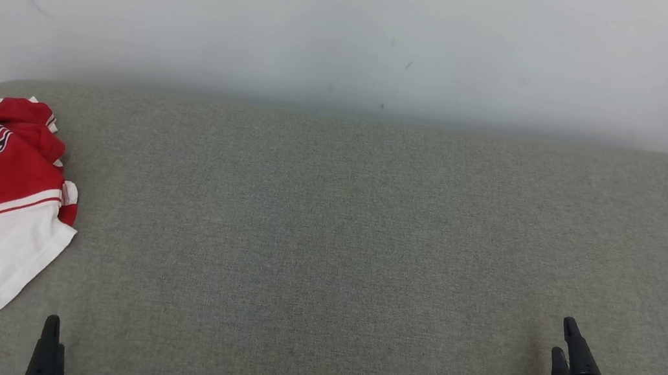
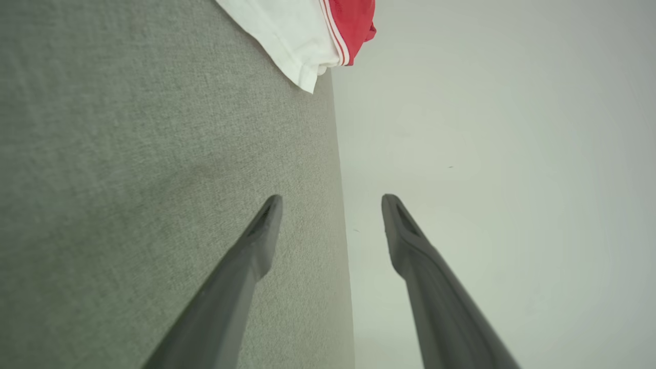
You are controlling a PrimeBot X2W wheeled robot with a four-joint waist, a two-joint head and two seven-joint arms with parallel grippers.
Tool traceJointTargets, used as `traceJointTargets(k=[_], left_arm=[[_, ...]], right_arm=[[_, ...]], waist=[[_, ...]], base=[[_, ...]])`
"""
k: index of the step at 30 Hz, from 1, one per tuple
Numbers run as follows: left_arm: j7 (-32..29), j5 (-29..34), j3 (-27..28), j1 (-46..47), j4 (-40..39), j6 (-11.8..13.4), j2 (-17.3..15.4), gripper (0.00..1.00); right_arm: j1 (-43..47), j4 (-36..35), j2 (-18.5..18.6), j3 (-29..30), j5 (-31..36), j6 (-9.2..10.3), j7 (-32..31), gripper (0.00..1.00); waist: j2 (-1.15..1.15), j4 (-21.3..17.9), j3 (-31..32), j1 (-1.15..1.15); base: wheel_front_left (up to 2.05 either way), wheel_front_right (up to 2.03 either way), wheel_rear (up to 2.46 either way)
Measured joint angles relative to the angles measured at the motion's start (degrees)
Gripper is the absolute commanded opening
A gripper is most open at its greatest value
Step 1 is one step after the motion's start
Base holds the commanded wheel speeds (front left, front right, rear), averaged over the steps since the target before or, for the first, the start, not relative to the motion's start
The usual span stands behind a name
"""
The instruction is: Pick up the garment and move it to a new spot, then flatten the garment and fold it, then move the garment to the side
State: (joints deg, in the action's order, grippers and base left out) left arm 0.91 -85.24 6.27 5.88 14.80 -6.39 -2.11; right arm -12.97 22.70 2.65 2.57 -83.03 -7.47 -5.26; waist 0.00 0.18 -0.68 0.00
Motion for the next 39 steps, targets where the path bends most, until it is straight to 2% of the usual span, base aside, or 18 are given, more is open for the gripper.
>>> traceJointTargets(k=[16, 24, 39], left_arm=[[3.0, 19.2, -2.6, -1.6, -5.9, 4.7, -0.1, 1.00], [4.3, 31.1, -4.4, -2.6, -7.2, 6.5, -0.4, 1.00], [6.6, 44.6, -5.6, -4.6, -8.7, 9.6, -0.8, 1.00]], right_arm=[[1.9, -4.8, 0.0, -3.8, 17.3, -0.01, 4.4, 1.00], [2.7, -6.1, 0.0, -6.3, 27.7, -0.01, 6.3, 1.00], [4.2, -6.9, 0.0, -7.7, 44.6, -0.01, 9.5, 1.00]], waist=[[0.00, 0.2, 0.2, 0.00], [0.00, 0.3, 0.4, 0.00], [0.00, 0.2, 1.1, 0.00]], base=[[0.00, 0.00, 0.00], [0.00, 0.00, 0.00], [0.00, 0.00, 0.00]])
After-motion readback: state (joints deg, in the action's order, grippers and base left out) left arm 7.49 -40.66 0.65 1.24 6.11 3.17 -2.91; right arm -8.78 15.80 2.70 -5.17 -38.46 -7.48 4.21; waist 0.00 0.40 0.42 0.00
